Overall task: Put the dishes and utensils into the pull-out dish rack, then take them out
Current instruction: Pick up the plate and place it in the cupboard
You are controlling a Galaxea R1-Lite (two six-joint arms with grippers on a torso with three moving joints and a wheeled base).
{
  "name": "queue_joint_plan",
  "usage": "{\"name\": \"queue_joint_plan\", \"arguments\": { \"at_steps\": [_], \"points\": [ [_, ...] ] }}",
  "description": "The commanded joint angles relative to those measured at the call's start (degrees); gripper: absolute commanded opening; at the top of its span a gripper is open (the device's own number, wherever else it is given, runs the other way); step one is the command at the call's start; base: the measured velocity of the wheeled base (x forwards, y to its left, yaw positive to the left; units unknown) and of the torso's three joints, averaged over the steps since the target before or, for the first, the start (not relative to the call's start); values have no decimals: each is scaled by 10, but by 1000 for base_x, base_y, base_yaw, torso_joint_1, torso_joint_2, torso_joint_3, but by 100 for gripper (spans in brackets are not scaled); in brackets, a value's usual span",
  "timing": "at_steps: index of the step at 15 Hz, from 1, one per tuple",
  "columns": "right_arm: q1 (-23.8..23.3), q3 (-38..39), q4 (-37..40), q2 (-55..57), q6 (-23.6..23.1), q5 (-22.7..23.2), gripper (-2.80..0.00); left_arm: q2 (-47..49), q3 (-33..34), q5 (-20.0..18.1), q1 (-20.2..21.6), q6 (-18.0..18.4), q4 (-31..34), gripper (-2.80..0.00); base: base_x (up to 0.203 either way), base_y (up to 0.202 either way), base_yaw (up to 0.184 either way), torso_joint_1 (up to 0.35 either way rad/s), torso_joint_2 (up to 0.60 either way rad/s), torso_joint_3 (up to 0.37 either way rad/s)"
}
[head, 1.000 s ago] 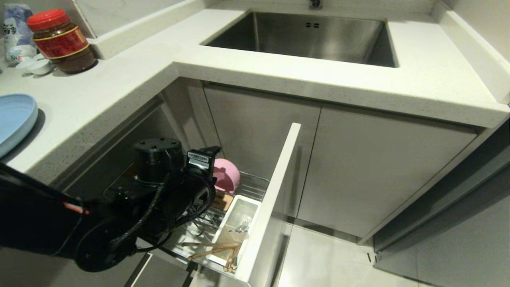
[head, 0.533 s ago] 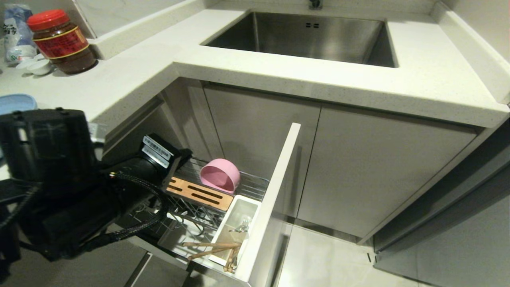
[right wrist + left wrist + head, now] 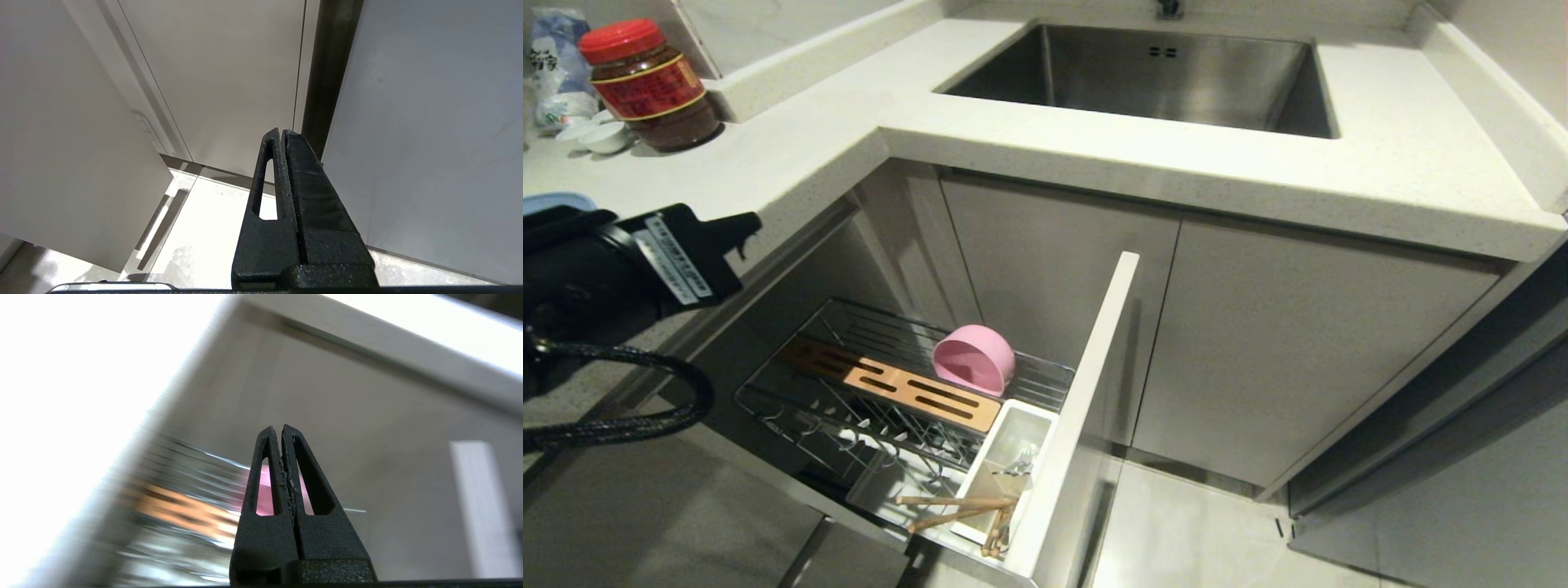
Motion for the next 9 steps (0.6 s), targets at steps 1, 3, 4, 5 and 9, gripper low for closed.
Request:
{"name": "queue_joint_plan", "arguments": {
  "at_steps": [1,3,4,5,9],
  "points": [
    [0,15,0,0,0,0,-280,-36,-42,-7,83,83,37,-280,0,0,0,0,0,0],
    [0,15,-1,0,0,0,-280,-51,-105,-29,157,97,99,-280,0,0,0,0,0,0],
    [0,15,-1,0,0,0,-280,-56,-146,-34,177,97,149,-280,0,0,0,0,0,0],
    [0,15,-1,0,0,0,-280,-59,-183,-37,186,85,202,-280,0,0,0,0,0,0],
    [0,15,-1,0,0,0,-280,-40,-307,-1,205,50,361,-280,0,0,0,0,0,0]
  ]
}}
